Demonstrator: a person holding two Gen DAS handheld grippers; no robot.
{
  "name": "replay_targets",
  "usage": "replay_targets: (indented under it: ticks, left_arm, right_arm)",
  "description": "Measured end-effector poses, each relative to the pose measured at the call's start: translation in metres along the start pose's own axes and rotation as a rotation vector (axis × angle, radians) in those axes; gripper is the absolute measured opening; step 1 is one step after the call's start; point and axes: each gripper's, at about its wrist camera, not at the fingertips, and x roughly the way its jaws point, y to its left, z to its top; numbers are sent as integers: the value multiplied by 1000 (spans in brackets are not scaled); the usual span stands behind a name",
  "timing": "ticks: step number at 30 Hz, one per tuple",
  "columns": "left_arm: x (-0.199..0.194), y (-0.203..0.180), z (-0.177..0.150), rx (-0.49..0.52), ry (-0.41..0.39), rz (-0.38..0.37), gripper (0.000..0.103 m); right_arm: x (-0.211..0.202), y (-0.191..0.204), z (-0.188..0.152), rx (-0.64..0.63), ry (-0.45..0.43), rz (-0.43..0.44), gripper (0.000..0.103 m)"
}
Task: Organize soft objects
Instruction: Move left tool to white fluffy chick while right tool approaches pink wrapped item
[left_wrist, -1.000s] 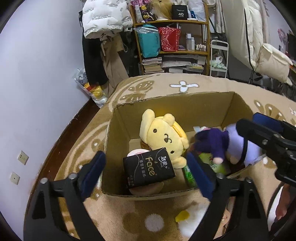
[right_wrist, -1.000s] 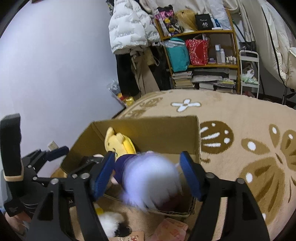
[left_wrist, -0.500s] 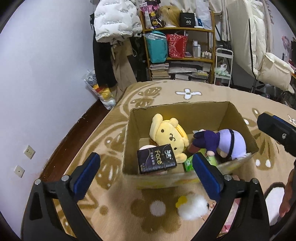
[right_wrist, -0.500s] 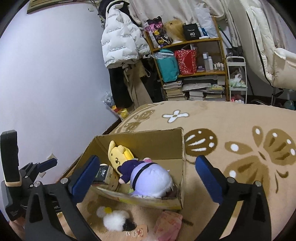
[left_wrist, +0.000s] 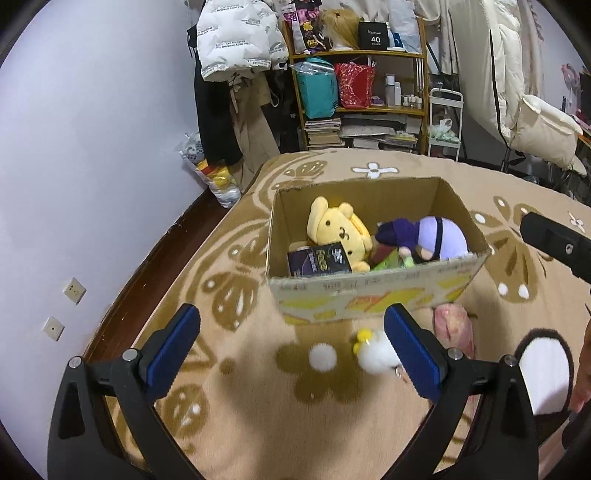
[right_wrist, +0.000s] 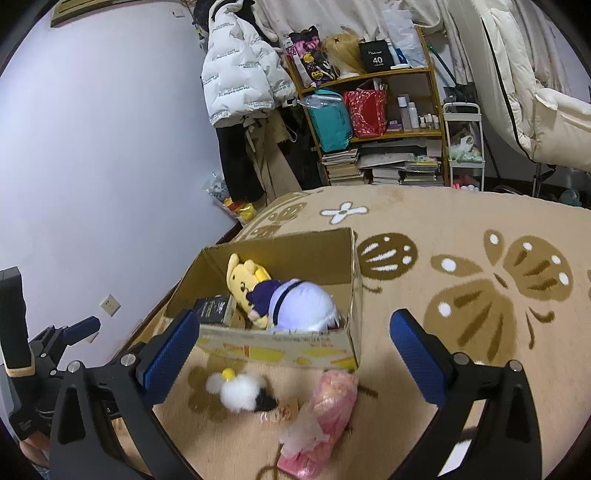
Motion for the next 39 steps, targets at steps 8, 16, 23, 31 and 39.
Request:
replay_targets:
  ticks: [8,16,23,31,39]
  left_arm:
    - [8,-13,-14,37,26,11,99]
    - [26,-23,-21,72,64,6,99]
    - [40,-31,-23,107,97,7,99]
    - [57,-34,-24,96,143,-29,99]
    - [71,-42,-26,99,176,-69,99]
  right_arm:
    - [-1,9,-18,-23,46,-17,103]
    - [19,-3,-39,49,104,1,103]
    - [36,-12,-44,91,152,-6,103]
    - [57,-21,-50,130,220,-10,103]
    - [78,-29,-56,154,276,-22,103]
